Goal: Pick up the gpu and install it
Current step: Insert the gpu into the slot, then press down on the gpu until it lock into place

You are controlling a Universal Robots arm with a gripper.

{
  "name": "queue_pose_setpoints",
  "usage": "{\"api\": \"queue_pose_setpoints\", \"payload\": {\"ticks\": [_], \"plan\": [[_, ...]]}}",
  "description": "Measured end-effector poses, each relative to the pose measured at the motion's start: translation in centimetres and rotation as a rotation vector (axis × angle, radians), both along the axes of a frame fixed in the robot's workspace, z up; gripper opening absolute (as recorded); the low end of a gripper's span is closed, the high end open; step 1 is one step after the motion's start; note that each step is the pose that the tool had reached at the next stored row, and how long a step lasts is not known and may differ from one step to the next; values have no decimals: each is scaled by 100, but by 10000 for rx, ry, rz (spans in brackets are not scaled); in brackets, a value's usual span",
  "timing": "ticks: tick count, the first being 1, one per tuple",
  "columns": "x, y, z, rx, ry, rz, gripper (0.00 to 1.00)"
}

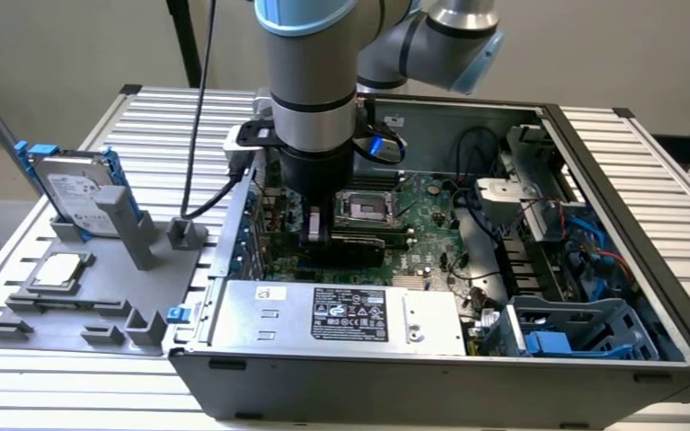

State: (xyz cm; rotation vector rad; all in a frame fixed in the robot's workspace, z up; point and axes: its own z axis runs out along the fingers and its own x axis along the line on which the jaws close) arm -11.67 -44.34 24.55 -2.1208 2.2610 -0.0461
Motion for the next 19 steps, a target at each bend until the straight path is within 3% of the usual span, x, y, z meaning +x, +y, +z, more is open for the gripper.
{"api": "queue_pose_setpoints", "payload": {"ticks": [3,4,8,17,19], "plan": [[-3,1,0,6,0,-6,27],[-2,1,5,3,0,-4,34],[-1,0,76,1,9,-1,34],[4,0,438,1,63,0,34],[5,0,508,0,77,0,25]]}}
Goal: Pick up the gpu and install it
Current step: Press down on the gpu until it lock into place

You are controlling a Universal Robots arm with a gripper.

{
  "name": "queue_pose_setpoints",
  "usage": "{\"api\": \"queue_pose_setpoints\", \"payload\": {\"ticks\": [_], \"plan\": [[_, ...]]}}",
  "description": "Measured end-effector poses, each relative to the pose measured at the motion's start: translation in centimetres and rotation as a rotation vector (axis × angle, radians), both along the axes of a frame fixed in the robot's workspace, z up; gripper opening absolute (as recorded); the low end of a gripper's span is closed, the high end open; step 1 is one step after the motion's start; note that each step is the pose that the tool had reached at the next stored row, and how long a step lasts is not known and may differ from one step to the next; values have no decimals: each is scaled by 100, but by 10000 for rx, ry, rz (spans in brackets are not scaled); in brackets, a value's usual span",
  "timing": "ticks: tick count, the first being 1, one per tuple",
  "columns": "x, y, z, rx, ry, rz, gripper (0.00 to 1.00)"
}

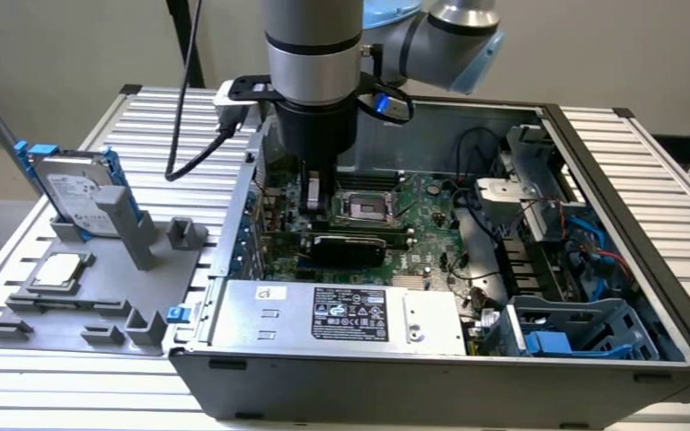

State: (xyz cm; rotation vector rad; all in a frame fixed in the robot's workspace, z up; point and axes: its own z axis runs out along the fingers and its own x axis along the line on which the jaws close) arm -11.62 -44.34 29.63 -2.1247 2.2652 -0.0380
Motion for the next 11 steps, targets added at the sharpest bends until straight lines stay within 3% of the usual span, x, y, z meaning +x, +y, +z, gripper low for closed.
{"api": "queue_pose_setpoints", "payload": {"ticks": [1,2,11], "plan": [[1,0,29,0,6,0,25],[1,0,52,-1,13,0,13],[2,0,69,3,18,0,11]]}}
